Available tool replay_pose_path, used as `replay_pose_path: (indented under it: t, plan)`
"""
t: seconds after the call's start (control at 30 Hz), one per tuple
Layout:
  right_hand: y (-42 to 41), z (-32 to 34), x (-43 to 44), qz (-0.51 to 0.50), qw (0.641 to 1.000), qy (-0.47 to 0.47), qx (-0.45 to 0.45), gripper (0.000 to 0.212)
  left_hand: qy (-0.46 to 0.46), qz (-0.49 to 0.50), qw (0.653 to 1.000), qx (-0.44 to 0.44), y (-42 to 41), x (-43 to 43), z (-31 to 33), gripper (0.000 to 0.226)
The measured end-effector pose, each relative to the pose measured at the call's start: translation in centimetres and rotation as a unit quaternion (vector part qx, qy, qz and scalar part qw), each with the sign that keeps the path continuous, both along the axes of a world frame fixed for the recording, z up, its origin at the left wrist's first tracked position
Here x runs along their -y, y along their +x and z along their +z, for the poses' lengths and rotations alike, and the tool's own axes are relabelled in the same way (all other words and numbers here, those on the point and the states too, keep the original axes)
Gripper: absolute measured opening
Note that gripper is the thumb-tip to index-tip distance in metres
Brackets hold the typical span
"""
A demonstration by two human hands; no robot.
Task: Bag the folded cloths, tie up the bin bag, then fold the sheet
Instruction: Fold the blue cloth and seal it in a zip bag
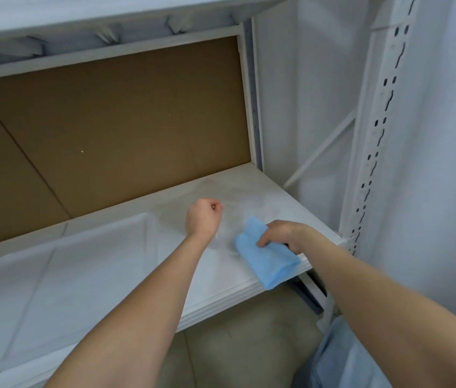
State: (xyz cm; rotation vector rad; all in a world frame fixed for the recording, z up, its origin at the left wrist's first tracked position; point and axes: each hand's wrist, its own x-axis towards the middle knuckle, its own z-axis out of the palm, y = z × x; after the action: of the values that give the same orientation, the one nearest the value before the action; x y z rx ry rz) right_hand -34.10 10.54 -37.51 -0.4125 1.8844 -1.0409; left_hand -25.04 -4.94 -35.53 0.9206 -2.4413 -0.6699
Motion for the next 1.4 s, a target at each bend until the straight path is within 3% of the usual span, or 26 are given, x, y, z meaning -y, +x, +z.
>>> replay_pose_path:
  t: [0.13,0.23,0.3,0.47,0.57,0.73,0.83,0.93,1.1,1.4]
  plan:
    - [0.6,0.3,1.5,-0.076,0.997,-0.019,0.020,0.042,-0.071,-0.046,0.996,0.040,0.1,-1.2,0.2,0.025]
    - [1.3,1.1,2.6,-0.156,0.981,-0.086,0.078,0.031,-0.131,-0.086,0.984,0.081,0.4,-2.1,0.3,0.026]
    - [1.8,1.4,3.3,-0.212,0.959,-0.141,0.127,0.025,-0.129,-0.101,0.982,0.093,0.8,-2.2,0.7,0.029]
    - [1.2,0.1,6.0,-0.334,0.891,-0.232,0.199,0.040,-0.034,-0.172,0.974,0.145,1.9,-0.6,0.9,0.044]
    - [0.4,-1.3,8.2,-0.388,0.854,-0.251,0.240,0.041,-0.057,-0.198,0.962,0.181,2.7,0.5,0.2,0.049]
    - [-0.5,-2.7,12.0,-0.408,0.833,-0.296,0.228,0.037,-0.107,-0.188,0.969,0.122,2.5,1.8,-0.3,0.050]
    - [-0.2,-2.1,13.2,-0.368,0.852,-0.300,0.219,0.031,-0.100,-0.177,0.972,0.119,2.2,2.5,-0.4,0.053]
    - [-0.1,-2.7,13.4,-0.333,0.879,-0.243,0.239,0.034,-0.083,-0.179,0.966,0.167,1.8,2.8,-1.0,0.056]
    - [-0.2,-3.2,12.1,-0.394,0.856,-0.237,0.237,0.029,-0.048,-0.188,0.941,0.277,1.9,2.8,-3.0,0.070]
    - [0.5,-2.1,10.4,-0.359,0.872,-0.244,0.224,0.030,-0.084,-0.188,0.913,0.352,3.6,3.6,-3.8,0.063]
